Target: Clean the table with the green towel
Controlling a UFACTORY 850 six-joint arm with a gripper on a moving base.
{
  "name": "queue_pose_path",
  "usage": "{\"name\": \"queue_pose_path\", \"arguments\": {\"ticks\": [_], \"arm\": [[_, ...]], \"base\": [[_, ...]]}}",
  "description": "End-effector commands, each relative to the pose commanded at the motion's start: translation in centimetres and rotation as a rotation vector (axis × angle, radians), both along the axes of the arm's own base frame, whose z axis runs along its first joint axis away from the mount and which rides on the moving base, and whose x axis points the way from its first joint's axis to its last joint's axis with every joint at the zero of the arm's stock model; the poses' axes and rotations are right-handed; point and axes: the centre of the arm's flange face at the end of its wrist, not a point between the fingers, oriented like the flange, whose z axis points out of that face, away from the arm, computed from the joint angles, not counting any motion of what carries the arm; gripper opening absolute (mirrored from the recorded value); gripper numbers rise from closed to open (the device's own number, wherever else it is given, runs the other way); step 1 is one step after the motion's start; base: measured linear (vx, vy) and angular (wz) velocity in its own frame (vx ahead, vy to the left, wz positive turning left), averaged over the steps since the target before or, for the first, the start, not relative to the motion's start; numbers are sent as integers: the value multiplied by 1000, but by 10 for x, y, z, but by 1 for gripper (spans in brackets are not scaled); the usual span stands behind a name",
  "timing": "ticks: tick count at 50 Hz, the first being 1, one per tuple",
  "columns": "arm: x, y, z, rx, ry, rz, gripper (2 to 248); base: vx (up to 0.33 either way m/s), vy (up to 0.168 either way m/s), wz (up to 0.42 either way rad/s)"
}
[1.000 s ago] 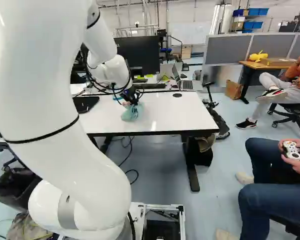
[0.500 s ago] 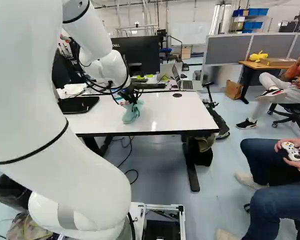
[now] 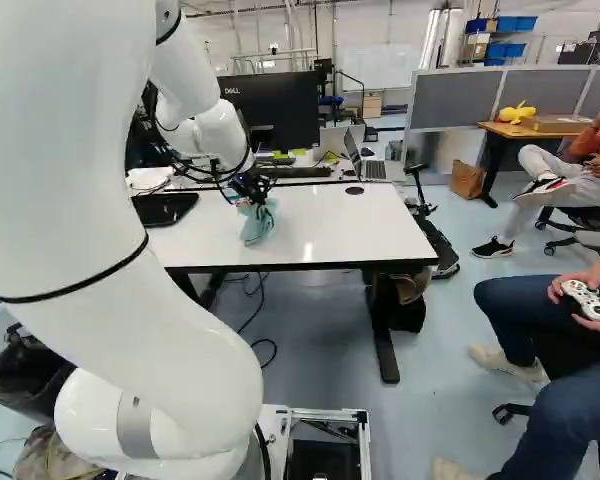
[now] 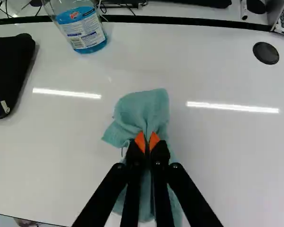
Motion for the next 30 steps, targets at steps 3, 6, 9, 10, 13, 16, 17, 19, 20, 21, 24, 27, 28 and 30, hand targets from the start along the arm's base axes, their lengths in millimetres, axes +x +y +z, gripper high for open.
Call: {"name": "queue_pose_path", "arguments": {"ticks": [3, 6, 9, 10, 13, 16, 17, 19, 20, 21, 24, 27, 28, 30], "arm": [[0, 5, 0, 1, 2, 9, 31], [0, 10, 0, 3, 3, 18, 31], [0, 15, 0, 5, 3, 26, 31], [0, 17, 0, 6, 3, 29, 31], [0, 22, 0, 8, 3, 37, 31], [0, 28, 0, 11, 3, 44, 31], [1, 30, 0, 12, 3, 47, 31], [1, 33, 0, 13, 3, 52, 31], [1, 35, 0, 14, 4, 55, 31], [1, 37, 0, 15, 4, 57, 31], [1, 42, 0, 18, 4, 65, 31], [1, 47, 0, 20, 4, 73, 31], [1, 49, 0, 21, 4, 75, 31], [1, 52, 0, 23, 4, 80, 31]], "base": [[0, 0, 0], [0, 0, 0], [0, 0, 0], [0, 0, 0], [0, 0, 0], [0, 0, 0], [0, 0, 0], [0, 0, 0], [0, 0, 0], [0, 0, 0], [0, 0, 0], [0, 0, 0], [0, 0, 0], [0, 0, 0]]}}
